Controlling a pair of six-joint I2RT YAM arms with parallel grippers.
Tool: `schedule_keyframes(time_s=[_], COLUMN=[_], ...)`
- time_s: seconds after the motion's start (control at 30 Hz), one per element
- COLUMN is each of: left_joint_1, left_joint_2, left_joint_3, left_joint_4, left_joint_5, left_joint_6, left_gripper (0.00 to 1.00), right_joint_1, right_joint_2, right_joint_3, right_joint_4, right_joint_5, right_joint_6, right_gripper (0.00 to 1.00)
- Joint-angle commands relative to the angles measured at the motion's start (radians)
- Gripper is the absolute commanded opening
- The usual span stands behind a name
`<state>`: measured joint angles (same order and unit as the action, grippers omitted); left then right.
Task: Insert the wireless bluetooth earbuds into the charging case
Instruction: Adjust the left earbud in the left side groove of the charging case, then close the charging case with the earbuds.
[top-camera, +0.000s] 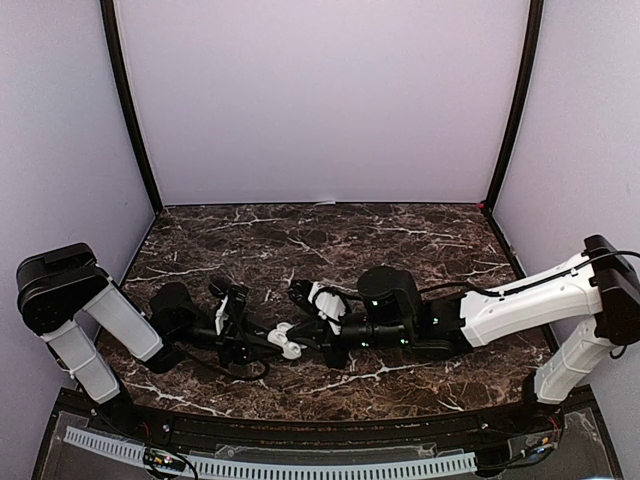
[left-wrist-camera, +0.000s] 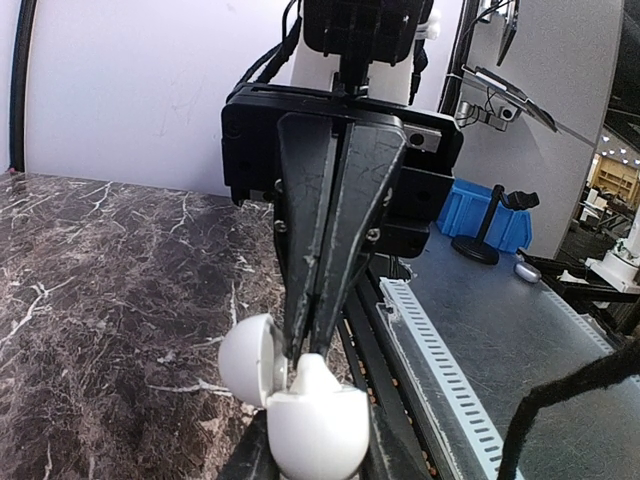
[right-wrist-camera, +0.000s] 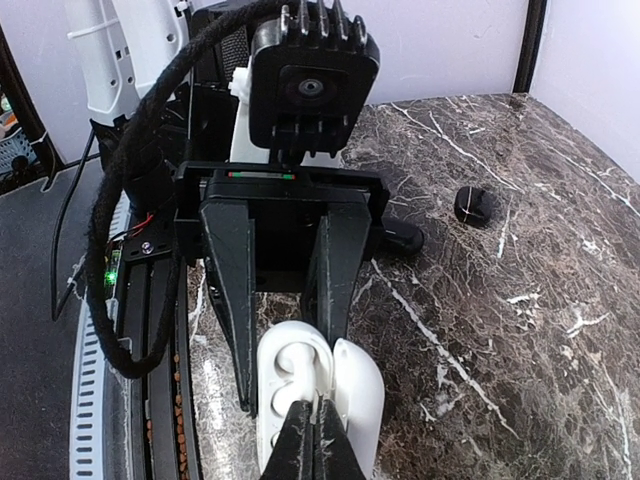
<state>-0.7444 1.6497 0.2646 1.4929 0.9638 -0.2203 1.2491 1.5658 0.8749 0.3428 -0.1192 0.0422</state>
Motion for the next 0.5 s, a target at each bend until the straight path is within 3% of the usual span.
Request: schedule_keyframes(time_s=[0.0, 0.23, 0.47], left_joint_1=[-0.006, -0.006, -0.006], left_joint_2=[-0.027, -0.025, -0.023], left_joint_3=[0.000, 0.001, 0.001], left_joint_4=[0.036, 0.038, 0.041], left_joint_5=[0.008, 0.007, 0.007], left_joint_6=[0.006, 0.004, 0.003], left_gripper=[0.13, 0.13, 0.13], right_joint_1=[0.015, -0.003, -0.076], right_joint_2=[-0.042, -0.126, 0.002], right_joint_3=[-0.012, -0.084, -0.024], right_joint_4=[0.035, 0.051, -0.050], right_joint_5=[0.039, 0.204, 0.188], right_joint_6=[-0.005, 0.024, 0.124], right_gripper=[0.00, 0.00, 0.00])
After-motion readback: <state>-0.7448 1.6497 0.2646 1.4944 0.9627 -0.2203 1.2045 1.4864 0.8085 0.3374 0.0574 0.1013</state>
